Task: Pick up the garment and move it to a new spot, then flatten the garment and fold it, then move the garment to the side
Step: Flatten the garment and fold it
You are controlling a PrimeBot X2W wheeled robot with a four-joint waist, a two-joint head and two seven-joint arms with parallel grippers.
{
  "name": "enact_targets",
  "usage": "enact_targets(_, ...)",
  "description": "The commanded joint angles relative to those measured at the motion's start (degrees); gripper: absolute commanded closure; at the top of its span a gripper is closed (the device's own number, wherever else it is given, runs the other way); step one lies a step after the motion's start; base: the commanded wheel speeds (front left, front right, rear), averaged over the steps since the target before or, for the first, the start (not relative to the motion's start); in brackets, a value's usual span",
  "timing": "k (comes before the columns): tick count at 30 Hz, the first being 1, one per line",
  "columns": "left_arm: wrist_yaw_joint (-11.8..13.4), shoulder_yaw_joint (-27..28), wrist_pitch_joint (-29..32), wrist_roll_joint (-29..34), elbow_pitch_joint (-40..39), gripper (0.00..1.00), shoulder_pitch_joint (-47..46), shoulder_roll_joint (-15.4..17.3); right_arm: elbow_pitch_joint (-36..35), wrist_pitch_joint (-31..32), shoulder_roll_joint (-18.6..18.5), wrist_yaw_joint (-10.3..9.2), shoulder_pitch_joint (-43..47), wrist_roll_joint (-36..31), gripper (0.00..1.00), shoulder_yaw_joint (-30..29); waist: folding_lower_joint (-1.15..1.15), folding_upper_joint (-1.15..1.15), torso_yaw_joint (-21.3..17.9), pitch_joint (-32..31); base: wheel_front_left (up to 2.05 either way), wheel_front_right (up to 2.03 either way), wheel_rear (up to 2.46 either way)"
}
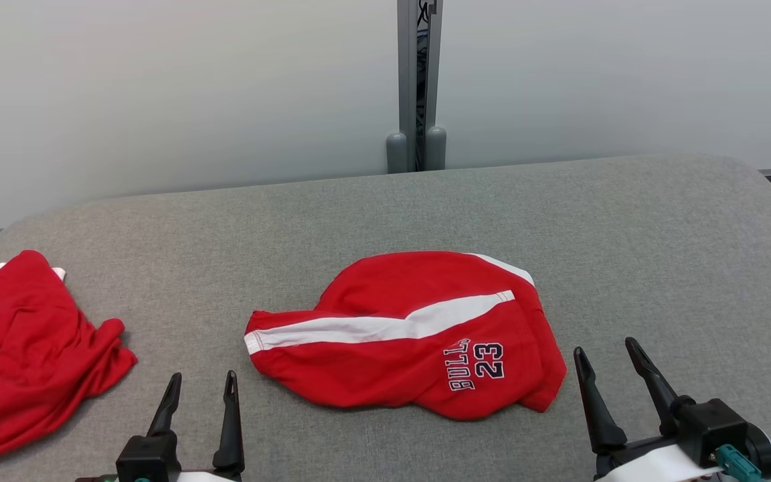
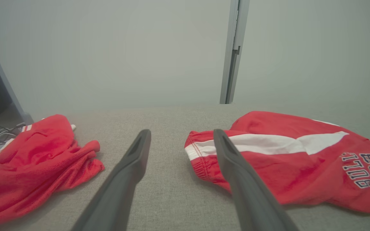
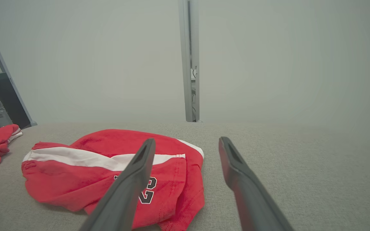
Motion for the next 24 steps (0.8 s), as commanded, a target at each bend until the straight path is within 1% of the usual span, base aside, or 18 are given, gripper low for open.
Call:
enact_targets(1,0.2,0.1,-0.2,0.4,0.3,0.00,-0.2,0.2,0.3,-0.3,-0.1,0.01,0.3,-0.6,0.00,0.1,0.00,0.00,0.0,-0.1,0.00,0.00,0.00)
enact_targets(21,1.3,-1.0,-0.2,-0.5,0.8,0.00,-1.4,0.1,0.4,-0.3,0.2,0.01,-0.6,-0.7,0.00,0.3,0.00,0.00,-0.6,0.2,0.00,0.00,0.00)
enact_targets(24,0.9,-0.9,-0.2,-0.9,1.8,0.00,-2.3,0.1,0.4,-0.3,0.1,0.01,-0.8,-0.7,0.00,0.4,0.00,0.00,-0.6,0.4,0.00,0.00,0.00)
